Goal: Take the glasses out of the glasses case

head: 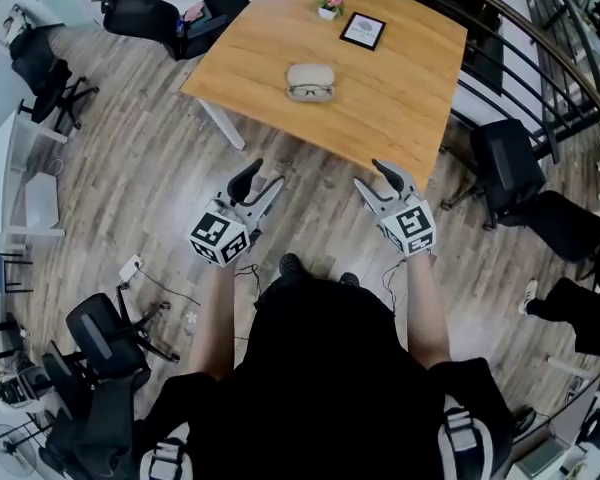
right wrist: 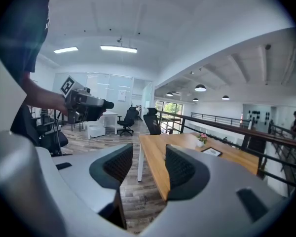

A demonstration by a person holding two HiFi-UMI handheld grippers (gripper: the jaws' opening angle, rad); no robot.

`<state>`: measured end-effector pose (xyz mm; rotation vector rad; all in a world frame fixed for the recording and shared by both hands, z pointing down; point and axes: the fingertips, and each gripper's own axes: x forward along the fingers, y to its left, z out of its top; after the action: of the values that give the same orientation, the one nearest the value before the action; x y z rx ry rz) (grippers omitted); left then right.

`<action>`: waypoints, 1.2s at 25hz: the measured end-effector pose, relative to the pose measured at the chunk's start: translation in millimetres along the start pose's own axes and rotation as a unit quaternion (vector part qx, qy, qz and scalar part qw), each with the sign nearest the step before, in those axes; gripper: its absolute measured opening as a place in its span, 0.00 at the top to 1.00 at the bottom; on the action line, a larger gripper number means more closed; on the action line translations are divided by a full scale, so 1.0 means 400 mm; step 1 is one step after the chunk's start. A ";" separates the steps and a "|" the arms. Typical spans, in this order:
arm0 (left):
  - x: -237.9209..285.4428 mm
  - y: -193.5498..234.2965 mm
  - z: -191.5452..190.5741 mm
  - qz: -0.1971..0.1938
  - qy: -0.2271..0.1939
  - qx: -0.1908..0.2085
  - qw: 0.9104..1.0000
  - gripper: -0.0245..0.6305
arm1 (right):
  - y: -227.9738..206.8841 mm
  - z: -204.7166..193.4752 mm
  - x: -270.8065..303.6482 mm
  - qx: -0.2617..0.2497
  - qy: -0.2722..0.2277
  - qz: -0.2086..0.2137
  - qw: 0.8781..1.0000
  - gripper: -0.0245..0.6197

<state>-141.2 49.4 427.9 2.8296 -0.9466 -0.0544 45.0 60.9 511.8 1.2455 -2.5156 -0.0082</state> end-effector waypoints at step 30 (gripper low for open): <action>0.064 0.246 -0.004 -0.009 0.023 -0.012 1.000 0.61 | -0.075 0.024 0.245 0.016 0.016 -0.002 1.000 0.67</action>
<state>-179.1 -43.1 445.6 2.8051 -0.9061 -0.0032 10.3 -35.0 526.7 1.2524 -2.4963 0.0495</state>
